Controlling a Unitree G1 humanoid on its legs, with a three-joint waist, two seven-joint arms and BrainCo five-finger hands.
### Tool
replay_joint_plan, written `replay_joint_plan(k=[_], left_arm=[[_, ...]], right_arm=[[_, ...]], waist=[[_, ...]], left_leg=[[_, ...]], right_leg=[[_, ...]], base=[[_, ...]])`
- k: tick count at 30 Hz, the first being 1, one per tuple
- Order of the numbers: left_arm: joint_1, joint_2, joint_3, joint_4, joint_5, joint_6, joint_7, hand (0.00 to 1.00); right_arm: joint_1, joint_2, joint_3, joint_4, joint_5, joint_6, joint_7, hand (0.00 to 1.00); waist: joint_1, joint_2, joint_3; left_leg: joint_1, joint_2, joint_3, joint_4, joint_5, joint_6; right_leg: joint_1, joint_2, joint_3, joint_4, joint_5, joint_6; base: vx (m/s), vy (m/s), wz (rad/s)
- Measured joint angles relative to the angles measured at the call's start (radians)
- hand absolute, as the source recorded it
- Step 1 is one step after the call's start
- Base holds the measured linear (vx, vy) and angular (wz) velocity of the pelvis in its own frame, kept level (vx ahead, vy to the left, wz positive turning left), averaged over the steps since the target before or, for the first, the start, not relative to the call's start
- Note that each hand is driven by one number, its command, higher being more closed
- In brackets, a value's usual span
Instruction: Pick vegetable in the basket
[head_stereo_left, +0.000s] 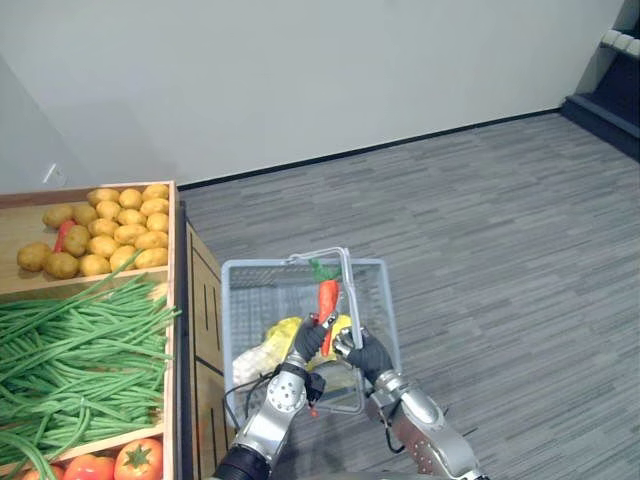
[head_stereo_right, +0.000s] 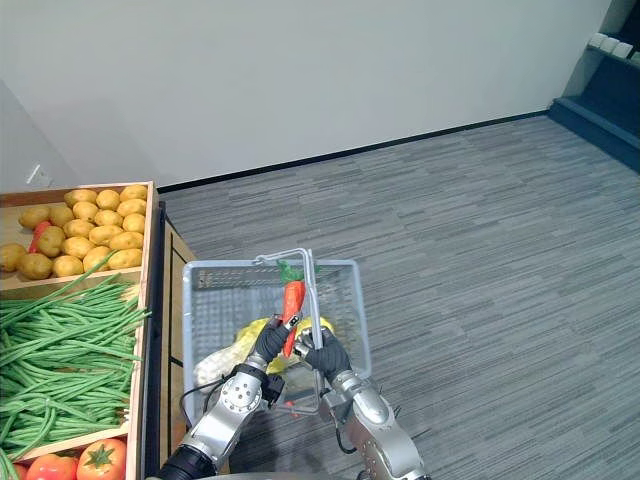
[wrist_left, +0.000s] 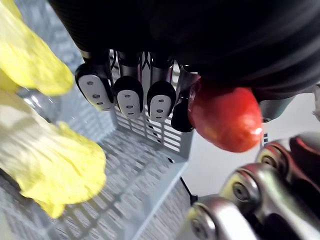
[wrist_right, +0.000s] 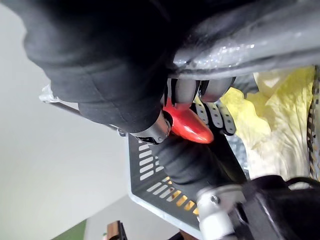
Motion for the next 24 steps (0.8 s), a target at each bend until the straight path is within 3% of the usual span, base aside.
replay_joint_plan(k=[9, 16, 20, 24], left_arm=[[0.002, 0.002, 0.029, 0.015, 0.029, 0.012, 0.015, 0.00], [0.045, -0.012, 0.032, -0.124, 0.029, 0.008, 0.015, 0.00], [0.097, -0.022, 0.093, -0.255, 0.004, -0.008, 0.015, 0.00], [0.162, -0.054, 0.155, -0.381, -0.084, -0.055, 0.010, 0.00]], right_arm=[[-0.003, 0.005, -0.023, 0.001, -0.001, -0.001, -0.021, 1.00], [-0.010, 0.018, -0.035, -0.009, -0.014, -0.001, -0.038, 1.00], [-0.008, 0.036, -0.097, -0.010, -0.096, -0.001, -0.060, 1.00], [0.006, 0.047, -0.204, -0.034, -0.236, 0.001, -0.090, 1.00]], waist=[[0.006, -0.001, 0.001], [0.006, -0.003, 0.009], [0.012, -0.006, 0.020], [0.027, 0.000, 0.025]], left_leg=[[-0.030, -0.029, -0.022, 0.002, 0.007, 0.011], [-0.043, -0.010, -0.032, -0.009, 0.003, 0.019], [-0.045, 0.003, -0.031, -0.017, -0.002, 0.025], [-0.044, 0.005, -0.033, -0.019, -0.001, 0.025]], right_leg=[[-0.015, -0.033, -0.007, -0.017, 0.010, 0.014], [-0.017, -0.005, -0.017, -0.035, 0.009, 0.007], [-0.016, 0.011, -0.021, -0.040, 0.017, -0.002], [-0.013, 0.017, -0.024, -0.042, 0.021, 0.001]], base=[[-0.07, 0.025, 0.03], [-0.10, -0.046, 0.06], [-0.11, -0.044, -0.04], [-0.01, -0.010, -0.01]])
